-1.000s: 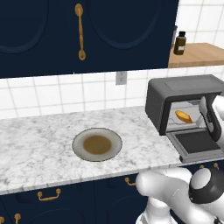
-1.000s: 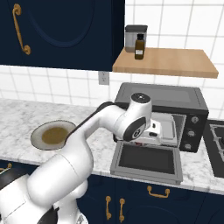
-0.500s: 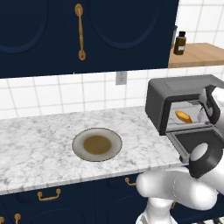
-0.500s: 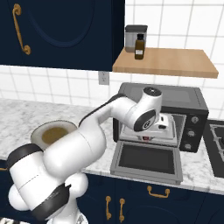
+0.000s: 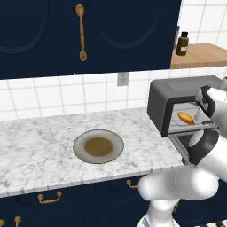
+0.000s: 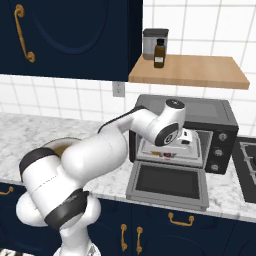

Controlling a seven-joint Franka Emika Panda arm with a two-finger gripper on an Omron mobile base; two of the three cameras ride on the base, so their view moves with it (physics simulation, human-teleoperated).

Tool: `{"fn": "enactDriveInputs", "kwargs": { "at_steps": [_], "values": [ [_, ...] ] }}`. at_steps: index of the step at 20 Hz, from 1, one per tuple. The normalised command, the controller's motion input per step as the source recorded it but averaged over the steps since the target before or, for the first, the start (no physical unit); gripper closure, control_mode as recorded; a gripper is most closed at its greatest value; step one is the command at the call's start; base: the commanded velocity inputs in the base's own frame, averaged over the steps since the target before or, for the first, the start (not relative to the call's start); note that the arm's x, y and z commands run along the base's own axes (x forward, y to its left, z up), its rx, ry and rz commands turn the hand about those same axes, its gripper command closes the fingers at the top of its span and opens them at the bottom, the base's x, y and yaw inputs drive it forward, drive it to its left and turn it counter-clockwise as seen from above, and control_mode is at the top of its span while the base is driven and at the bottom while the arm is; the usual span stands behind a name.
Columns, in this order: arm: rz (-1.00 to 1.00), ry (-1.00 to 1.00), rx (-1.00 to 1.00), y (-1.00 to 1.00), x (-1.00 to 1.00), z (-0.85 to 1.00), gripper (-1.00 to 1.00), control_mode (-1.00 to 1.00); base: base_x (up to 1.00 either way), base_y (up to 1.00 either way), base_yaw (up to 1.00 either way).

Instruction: Pick up the kebab skewer and baguette bread, and place them inside the toaster oven. Close the toaster oven door and start by setting the timer.

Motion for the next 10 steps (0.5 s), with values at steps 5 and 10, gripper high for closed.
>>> {"fn": "enactDriveInputs", "kwargs": {
  "at_steps": [5, 10],
  "values": [
    [0.00, 0.00, 0.00, -0.23, 0.17, -0.02, 1.00, -1.00, 0.00, 0.00, 0.00],
    [0.00, 0.00, 0.01, -0.23, 0.08, -0.06, 1.00, -1.00, 0.00, 0.00, 0.00]
  ]
}}
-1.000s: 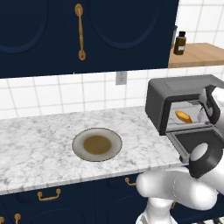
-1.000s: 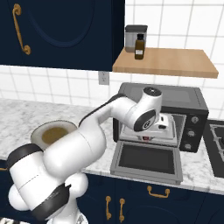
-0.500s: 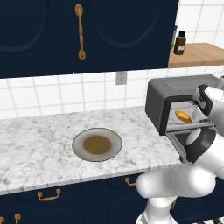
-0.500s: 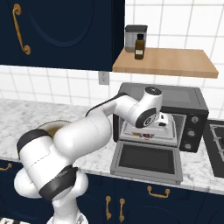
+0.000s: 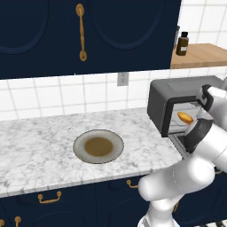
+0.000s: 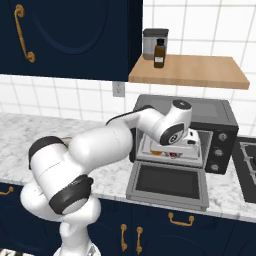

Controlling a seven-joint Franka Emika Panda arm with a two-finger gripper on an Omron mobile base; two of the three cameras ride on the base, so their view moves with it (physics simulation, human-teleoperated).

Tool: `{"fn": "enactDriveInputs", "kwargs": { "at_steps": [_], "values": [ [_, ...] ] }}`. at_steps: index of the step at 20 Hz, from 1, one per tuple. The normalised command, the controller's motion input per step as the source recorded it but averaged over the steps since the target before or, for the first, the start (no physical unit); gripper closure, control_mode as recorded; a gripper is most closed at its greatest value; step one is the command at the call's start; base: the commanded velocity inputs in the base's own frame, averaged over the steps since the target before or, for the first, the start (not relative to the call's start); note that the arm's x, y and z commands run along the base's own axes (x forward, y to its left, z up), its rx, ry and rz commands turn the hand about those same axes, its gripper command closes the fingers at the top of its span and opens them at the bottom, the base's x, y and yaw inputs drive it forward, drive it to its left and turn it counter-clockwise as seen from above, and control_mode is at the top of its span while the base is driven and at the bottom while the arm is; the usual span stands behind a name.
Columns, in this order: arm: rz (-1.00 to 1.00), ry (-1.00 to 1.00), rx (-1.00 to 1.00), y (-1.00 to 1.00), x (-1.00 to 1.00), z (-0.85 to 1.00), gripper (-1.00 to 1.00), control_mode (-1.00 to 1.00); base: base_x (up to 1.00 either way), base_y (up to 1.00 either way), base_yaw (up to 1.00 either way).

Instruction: Pick up the kebab skewer and baguette bread, and place them inside the toaster oven. Close the toaster oven door and start by setting the timer.

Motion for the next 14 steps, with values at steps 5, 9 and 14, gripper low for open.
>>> {"fn": "enactDriveInputs", "kwargs": {
  "at_steps": [5, 9, 14],
  "values": [
    [0.00, 0.00, 0.03, -0.04, 0.12, -0.05, 1.00, -1.00, 0.00, 0.00, 0.00],
    [0.00, 0.00, 0.00, -0.04, 0.16, 0.00, 1.00, -1.00, 0.00, 0.00, 0.00],
    [0.00, 0.00, 0.00, 0.00, 0.25, -0.10, 1.00, -1.00, 0.00, 0.00, 0.00]
  ]
}}
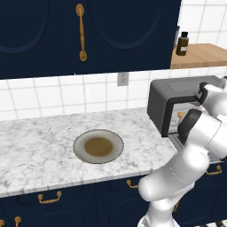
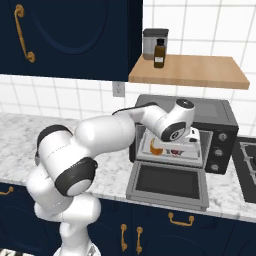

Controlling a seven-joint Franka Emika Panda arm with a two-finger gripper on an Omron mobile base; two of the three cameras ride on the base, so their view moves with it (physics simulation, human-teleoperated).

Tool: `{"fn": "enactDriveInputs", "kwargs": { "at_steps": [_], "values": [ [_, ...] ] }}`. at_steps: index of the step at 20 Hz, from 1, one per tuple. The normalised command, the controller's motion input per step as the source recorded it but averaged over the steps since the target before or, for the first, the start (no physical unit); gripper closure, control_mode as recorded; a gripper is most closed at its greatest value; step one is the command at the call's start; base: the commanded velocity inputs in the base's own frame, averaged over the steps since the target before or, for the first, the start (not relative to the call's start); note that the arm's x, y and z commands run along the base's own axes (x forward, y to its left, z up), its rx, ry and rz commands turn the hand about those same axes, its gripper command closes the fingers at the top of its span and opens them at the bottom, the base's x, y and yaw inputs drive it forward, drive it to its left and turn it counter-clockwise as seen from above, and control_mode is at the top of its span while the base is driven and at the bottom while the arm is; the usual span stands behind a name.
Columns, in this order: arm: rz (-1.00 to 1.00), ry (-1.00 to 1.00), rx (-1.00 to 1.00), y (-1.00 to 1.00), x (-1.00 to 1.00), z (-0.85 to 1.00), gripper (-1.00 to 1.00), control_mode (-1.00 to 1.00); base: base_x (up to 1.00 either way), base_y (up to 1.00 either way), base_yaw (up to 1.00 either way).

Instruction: Pick up the kebab skewer and baguette bread, and place them inside the toaster oven. Close the toaster oven door and start by setting the timer.

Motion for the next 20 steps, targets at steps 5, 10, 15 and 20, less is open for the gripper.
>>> {"fn": "enactDriveInputs", "kwargs": {
  "at_steps": [5, 10, 15, 20],
  "values": [
    [0.00, 0.00, 0.00, -0.01, 0.29, -0.07, 1.00, -1.00, 0.00, 0.00, 0.00],
    [0.01, 0.00, 0.00, -0.06, 0.16, -0.06, 1.00, -1.00, 0.00, 0.00, 0.00],
    [0.02, 0.00, 0.00, -0.04, 0.18, -0.13, 1.00, -1.00, 0.00, 0.00, 0.00],
    [0.02, 0.00, 0.00, -0.05, 0.06, -0.10, 1.00, -1.00, 0.00, 0.00, 0.00]
  ]
}}
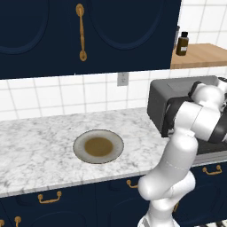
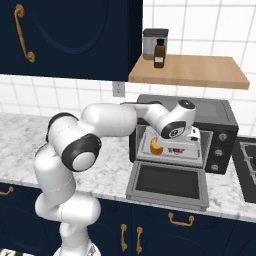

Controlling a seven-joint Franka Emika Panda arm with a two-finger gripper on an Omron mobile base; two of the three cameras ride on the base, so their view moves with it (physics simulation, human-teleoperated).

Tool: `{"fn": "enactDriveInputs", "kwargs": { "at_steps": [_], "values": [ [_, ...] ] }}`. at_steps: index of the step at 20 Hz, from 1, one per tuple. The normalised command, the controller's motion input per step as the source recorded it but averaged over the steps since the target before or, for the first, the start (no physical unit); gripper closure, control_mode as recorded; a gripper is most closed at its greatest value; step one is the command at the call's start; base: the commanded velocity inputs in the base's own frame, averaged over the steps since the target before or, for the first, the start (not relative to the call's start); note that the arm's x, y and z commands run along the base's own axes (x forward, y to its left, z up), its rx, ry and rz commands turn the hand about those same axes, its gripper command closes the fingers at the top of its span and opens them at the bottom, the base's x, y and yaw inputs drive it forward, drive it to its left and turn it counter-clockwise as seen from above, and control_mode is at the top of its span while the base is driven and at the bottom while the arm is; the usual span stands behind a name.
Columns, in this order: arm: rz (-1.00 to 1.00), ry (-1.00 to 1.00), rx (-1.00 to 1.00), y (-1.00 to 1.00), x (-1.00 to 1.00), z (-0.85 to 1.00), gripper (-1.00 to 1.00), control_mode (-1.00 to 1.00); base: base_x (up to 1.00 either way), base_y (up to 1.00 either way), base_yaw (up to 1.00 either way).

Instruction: Pick up the kebab skewer and baguette bread, and place them inside the toaster oven. Close the toaster oven door and start by setting the timer.

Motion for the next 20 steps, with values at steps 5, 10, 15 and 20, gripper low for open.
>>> {"fn": "enactDriveInputs", "kwargs": {
  "at_steps": [5, 10, 15, 20],
  "values": [
    [0.02, 0.00, 0.00, -0.04, 0.04, -0.06, -1.00, -1.00, 0.00, 0.00, 0.00],
    [0.01, 0.00, 0.00, -0.06, 0.01, -0.01, -1.00, -1.00, 0.00, 0.00, 0.00],
    [0.00, 0.00, 0.00, -0.02, 0.00, 0.00, -1.00, -1.00, 0.00, 0.00, 0.00],
    [0.00, -0.02, 0.02, 0.00, -0.28, 0.54, -1.00, -1.00, 0.00, 0.00, 0.00]
  ]
}}
